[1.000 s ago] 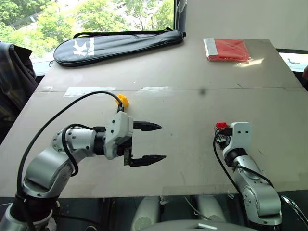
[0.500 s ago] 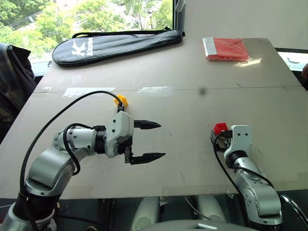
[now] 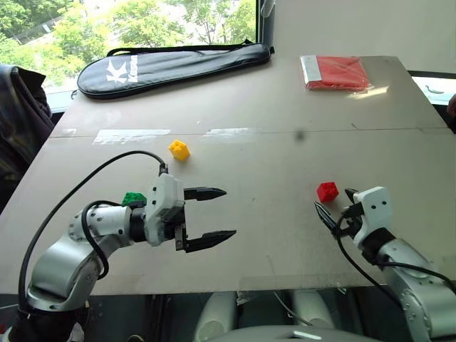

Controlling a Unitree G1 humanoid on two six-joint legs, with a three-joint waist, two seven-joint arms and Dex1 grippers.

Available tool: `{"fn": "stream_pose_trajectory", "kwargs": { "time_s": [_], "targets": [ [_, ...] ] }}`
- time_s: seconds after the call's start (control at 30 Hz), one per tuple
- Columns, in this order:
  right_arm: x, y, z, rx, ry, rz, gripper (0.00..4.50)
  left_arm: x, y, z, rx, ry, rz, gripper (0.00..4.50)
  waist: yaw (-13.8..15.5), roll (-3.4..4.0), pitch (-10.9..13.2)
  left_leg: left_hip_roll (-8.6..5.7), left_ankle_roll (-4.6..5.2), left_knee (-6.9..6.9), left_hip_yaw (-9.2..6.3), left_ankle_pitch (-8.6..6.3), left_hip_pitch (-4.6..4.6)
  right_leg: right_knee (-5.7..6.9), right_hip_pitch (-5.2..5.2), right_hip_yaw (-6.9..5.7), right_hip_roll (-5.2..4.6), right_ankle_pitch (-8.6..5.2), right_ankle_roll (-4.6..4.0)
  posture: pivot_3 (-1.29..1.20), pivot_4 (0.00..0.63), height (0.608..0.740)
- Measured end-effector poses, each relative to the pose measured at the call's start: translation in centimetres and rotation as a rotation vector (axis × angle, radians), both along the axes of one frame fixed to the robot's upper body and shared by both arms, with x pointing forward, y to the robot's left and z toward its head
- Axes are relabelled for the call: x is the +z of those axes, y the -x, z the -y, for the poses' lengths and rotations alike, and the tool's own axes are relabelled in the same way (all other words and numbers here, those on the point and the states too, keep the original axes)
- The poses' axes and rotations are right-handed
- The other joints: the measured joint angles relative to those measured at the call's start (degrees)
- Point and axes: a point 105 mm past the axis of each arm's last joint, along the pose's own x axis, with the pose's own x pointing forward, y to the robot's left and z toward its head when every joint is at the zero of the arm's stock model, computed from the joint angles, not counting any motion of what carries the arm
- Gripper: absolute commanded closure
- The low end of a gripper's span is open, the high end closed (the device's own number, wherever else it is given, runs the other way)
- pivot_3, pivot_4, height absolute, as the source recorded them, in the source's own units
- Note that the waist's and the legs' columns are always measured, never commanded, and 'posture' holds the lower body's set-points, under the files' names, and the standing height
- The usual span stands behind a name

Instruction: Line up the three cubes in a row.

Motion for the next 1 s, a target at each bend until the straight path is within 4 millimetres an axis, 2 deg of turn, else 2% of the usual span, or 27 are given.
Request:
{"fn": "stream_pose_trajectory", "kwargs": {
  "time_s": [0.07,0.17,0.23,0.3,0.4,0.43,0.57,0.67,0.77,1.0],
  "targets": [
    [0.9,0.4,0.7,0.064,0.015,-0.005,0.01,-0.2,0.1,-0.3,0.039,0.007,0.000,0.00,0.1,-0.05,0.0,0.04,0.00,0.01,-0.03,0.00,0.03,-0.01,0.04,-0.06,0.03,0.00,-0.01,0.00,0.150,0.740],
    [1.9,1.6,1.6,0.231,0.003,-0.063,0.01,-2.4,1.8,-1.0,0.130,-0.032,-0.049,0.00,-0.1,-0.07,0.0,0.08,0.02,-0.10,0.11,-0.02,0.29,-0.01,0.19,0.09,0.05,-0.01,-0.02,0.00,0.150,0.740],
    [2.3,2.0,1.3,0.318,-0.043,-0.064,0.01,-2.7,1.8,-1.1,0.200,-0.015,-0.037,0.00,0.1,-0.07,0.0,0.10,0.02,-0.08,0.10,-0.01,0.36,-0.07,0.27,0.06,0.04,-0.01,-0.02,0.00,0.150,0.740],
    [3.2,3.1,0.4,0.522,-0.121,-0.037,0.01,-3.5,1.7,-1.6,0.398,0.048,-0.010,0.00,0.1,-0.06,0.0,0.10,0.12,-0.08,0.19,-0.07,0.70,-0.22,0.64,0.13,0.00,-0.02,0.01,0.00,0.150,0.740],
    [3.5,3.3,0.8,0.621,-0.124,-0.001,0.01,-4.7,1.4,-2.9,0.598,0.041,0.013,0.00,0.4,-0.32,0.0,0.10,0.15,-0.01,0.10,-0.09,0.79,-0.30,0.86,0.01,0.00,-0.02,0.02,0.00,0.150,0.740],
    [3.5,3.7,1.2,0.683,-0.132,0.030,0.01,-4.9,1.4,-3.7,0.731,0.075,0.045,0.00,0.6,-0.34,0.0,0.07,0.15,0.01,0.07,-0.09,0.82,-0.33,0.96,-0.02,-0.03,-0.02,0.02,0.00,0.150,0.740],
    [2.9,4.5,1.8,0.755,-0.211,0.076,0.01,-5.1,1.7,-5.8,0.957,0.107,0.096,0.00,1.2,-0.40,0.0,0.09,0.15,0.01,0.01,-0.09,0.83,-0.31,0.98,-0.05,-0.03,-0.02,0.01,0.00,0.150,0.740],
    [2.8,4.9,2.2,0.788,-0.281,0.132,0.01,-5.8,2.1,-9.2,1.121,0.071,0.151,0.00,1.5,-0.30,-0.1,0.10,0.14,0.00,0.01,-0.09,0.84,-0.29,0.97,-0.09,-0.01,-0.04,-0.01,0.00,0.150,0.740],
    [3.0,4.8,2.2,0.786,-0.291,0.198,0.01,-6.5,2.0,-11.4,1.184,0.039,0.174,0.00,1.6,-0.30,-0.1,0.08,0.14,0.02,0.02,-0.09,0.83,-0.29,0.97,-0.10,-0.03,-0.14,-0.18,0.00,0.150,0.740],
    [3.1,4.4,1.8,0.737,-0.321,0.243,0.01,-6.2,0.6,-13.0,1.129,0.010,0.220,0.00,1.7,-0.29,-0.1,0.07,0.13,0.00,-0.03,-0.10,0.81,-0.29,0.93,-0.15,-0.05,-0.11,-0.15,0.00,0.150,0.740]
  ]
}}
